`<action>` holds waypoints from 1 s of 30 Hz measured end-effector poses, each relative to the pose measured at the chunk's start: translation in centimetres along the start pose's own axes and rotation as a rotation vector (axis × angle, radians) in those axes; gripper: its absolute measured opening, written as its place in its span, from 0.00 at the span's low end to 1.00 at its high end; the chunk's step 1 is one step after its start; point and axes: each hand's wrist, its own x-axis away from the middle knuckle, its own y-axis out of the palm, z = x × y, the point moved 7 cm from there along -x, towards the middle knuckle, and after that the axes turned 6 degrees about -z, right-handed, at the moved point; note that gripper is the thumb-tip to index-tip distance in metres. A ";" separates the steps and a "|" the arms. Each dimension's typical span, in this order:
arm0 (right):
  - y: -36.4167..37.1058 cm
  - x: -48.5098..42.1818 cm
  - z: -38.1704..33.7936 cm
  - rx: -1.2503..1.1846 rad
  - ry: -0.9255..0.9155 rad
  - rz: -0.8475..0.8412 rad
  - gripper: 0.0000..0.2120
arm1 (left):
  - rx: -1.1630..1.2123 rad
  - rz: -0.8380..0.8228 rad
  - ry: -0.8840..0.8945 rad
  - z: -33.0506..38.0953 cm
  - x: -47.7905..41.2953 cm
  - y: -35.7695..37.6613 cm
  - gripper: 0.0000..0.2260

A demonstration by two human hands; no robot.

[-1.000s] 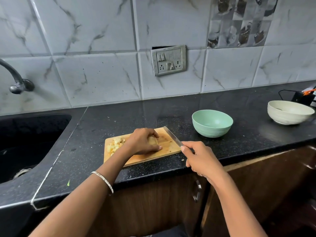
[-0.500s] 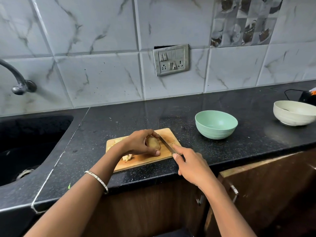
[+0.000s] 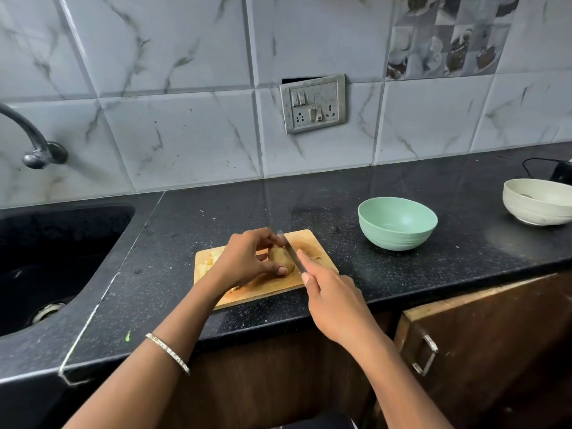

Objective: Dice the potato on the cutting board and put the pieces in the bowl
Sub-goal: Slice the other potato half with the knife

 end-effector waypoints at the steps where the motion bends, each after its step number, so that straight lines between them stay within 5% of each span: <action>1: 0.1 0.0 -0.2 0.002 0.003 0.001 0.23 | 0.015 0.013 0.000 -0.1 0.1 0.0 0.21; 30: 1.0 -3.3 -2.5 0.101 0.030 0.008 0.26 | 0.147 0.163 0.017 -1.3 0.4 0.2 0.22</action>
